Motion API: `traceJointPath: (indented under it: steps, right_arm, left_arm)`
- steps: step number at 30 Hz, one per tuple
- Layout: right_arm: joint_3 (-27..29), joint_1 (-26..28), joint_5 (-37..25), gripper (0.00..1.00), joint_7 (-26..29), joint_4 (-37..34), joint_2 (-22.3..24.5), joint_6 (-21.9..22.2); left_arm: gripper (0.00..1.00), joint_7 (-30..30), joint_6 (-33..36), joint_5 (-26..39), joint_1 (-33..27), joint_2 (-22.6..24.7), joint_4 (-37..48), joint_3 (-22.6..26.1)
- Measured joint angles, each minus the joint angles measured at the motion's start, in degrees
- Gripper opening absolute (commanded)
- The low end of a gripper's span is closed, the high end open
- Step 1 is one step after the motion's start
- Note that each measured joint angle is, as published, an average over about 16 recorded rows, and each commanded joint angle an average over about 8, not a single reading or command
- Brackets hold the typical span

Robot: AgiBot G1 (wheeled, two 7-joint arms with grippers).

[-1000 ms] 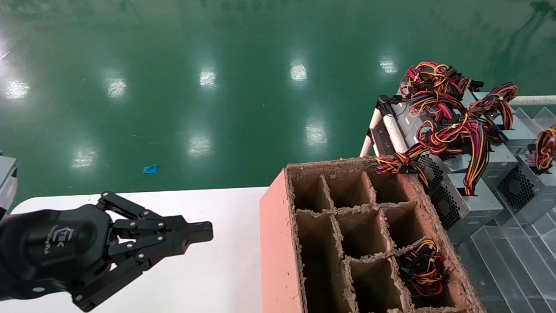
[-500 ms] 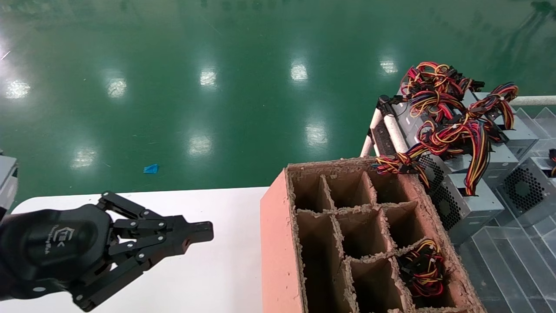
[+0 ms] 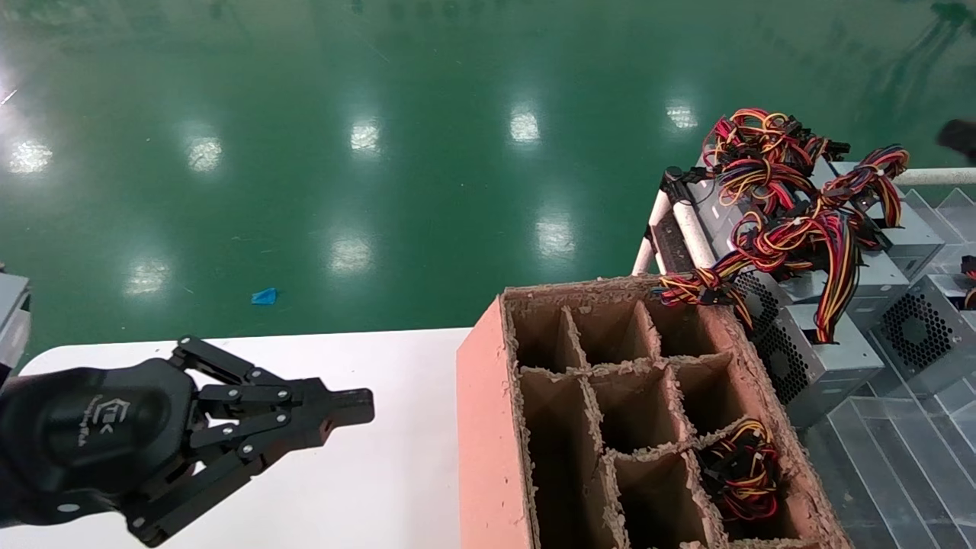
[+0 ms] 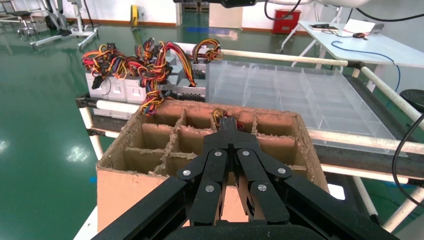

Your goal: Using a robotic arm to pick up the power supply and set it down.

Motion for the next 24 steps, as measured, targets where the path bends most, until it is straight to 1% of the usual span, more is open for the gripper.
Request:
traceJointPath:
  steps: [2, 3, 10, 11, 24]
  right_arm:
    - [-0.2, -1.1, 0.6, 1.00, 0.7, 2.4, -0.2, 0.1]
    - [-0.3, -1.7, 0.9, 1.00, 1.0, 3.6, -0.3, 0.1]
    - [-1.1, -5.5, 3.2, 1.00, 3.4, 12.0, -1.1, 0.3]
    - [-1.2, -6.1, 3.5, 1.00, 3.7, 13.2, -1.2, 0.4]
    - [-2.6, -13.2, 7.6, 1.00, 8.1, 28.7, -2.7, 0.8]
  left_arm:
    - [0.00, 0.0, 0.0, 0.0, 0.0, 0.0, 0.0, 0.0]
    - [0.11, 0.0, 0.0, 0.0, 0.0, 0.0, 0.0, 0.0]
    - [0.99, 0.0, 0.0, 0.0, 0.0, 0.0, 0.0, 0.0]
    - [1.00, 0.0, 0.0, 0.0, 0.0, 0.0, 0.0, 0.0]
    - [1.00, 0.0, 0.0, 0.0, 0.0, 0.0, 0.0, 0.0]
